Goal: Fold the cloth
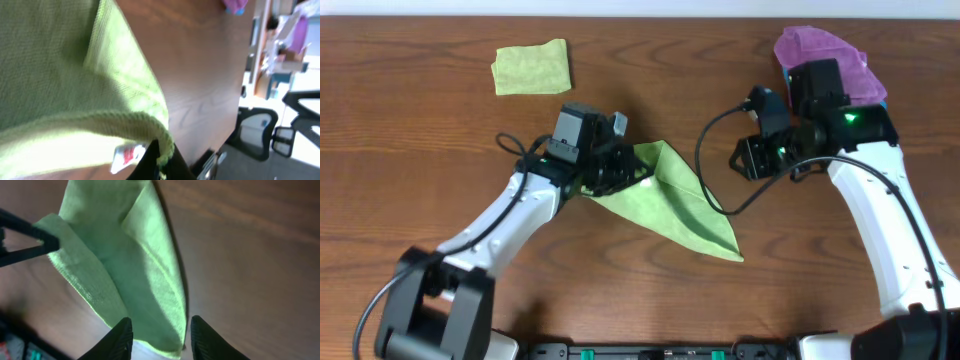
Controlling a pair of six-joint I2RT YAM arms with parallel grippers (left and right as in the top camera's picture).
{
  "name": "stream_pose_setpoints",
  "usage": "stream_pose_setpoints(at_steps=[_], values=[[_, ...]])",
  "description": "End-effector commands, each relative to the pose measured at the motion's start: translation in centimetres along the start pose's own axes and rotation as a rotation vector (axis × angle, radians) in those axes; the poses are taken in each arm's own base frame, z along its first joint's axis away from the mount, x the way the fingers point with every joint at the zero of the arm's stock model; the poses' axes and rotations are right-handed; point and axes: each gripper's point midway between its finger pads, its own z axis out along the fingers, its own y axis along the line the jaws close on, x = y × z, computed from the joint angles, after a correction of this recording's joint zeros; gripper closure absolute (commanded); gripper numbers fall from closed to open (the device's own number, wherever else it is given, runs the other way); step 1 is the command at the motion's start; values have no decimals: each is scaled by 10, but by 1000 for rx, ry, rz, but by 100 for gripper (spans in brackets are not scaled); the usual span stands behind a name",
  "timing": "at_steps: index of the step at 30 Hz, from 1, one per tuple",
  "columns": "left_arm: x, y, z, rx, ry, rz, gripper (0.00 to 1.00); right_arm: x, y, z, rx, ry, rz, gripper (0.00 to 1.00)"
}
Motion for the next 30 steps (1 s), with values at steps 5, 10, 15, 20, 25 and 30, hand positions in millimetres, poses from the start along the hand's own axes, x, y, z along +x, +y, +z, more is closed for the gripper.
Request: stream_pose_setpoints(at_steps=[5, 10, 15, 20, 25, 30], values=[[40, 27, -21, -152, 117, 64, 94, 47, 15, 21, -165, 111, 58, 59], [69, 57, -33, -292, 217, 45, 94, 81, 14, 37, -203, 170, 112, 57], [84, 74, -43, -382, 273, 46, 94, 105, 3, 48, -214, 192, 179, 52], [99, 83, -52, -431, 337, 54, 94, 132, -8, 59, -247, 225, 284, 47], [102, 84, -54, -438, 350, 42, 94, 155, -5, 69, -271, 275, 357, 46], [105, 85, -56, -444, 361, 33, 94, 168, -6, 80, -267, 293, 424, 44]])
